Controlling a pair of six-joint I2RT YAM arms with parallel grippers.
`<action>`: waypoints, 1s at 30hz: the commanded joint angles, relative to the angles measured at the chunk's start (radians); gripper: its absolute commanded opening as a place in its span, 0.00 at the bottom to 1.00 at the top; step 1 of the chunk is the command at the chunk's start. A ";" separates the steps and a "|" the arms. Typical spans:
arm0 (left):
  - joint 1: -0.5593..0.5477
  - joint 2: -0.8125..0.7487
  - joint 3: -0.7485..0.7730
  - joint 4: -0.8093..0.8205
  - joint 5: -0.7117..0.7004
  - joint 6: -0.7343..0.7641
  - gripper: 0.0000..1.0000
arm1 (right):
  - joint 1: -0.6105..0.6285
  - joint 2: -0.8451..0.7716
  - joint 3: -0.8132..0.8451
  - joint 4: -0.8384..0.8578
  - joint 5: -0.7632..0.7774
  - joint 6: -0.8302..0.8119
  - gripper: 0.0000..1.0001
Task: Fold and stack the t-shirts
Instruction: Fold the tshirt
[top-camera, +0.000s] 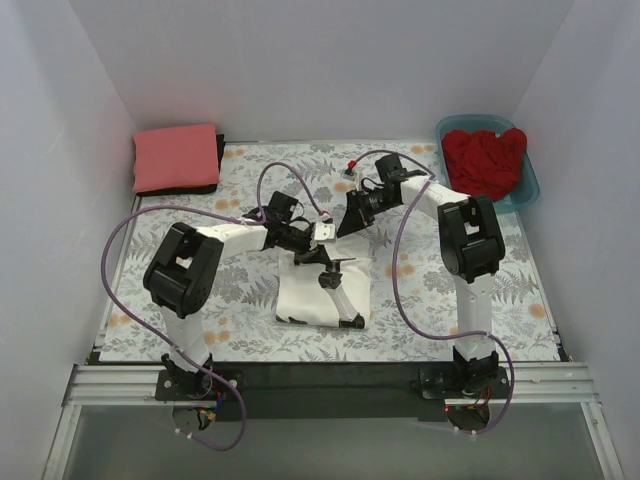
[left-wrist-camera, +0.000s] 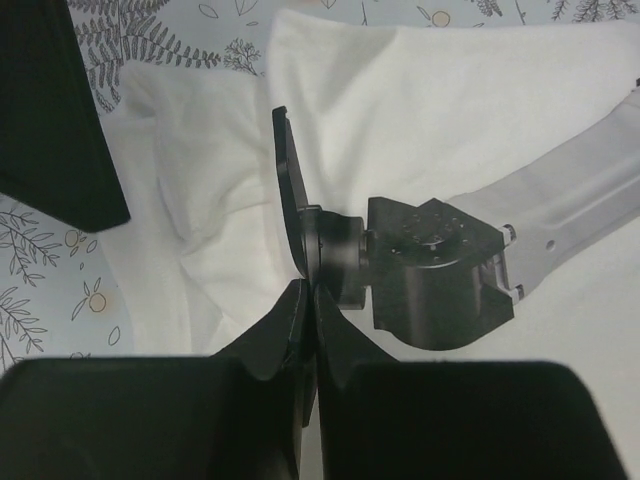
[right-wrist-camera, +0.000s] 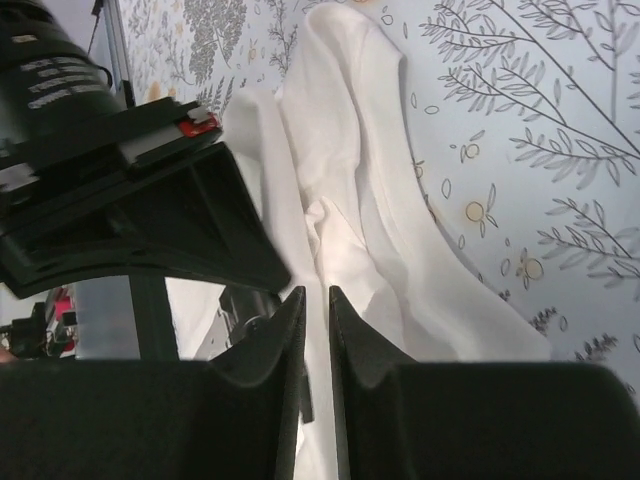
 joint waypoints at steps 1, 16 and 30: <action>-0.014 -0.140 -0.035 0.030 -0.012 0.041 0.00 | 0.043 0.030 0.043 0.039 -0.047 0.019 0.21; -0.042 -0.305 -0.207 0.183 -0.117 0.122 0.00 | 0.084 0.211 0.018 0.038 -0.116 -0.006 0.21; -0.016 -0.236 -0.141 0.357 -0.190 0.119 0.00 | 0.089 0.225 -0.022 -0.007 -0.135 -0.069 0.23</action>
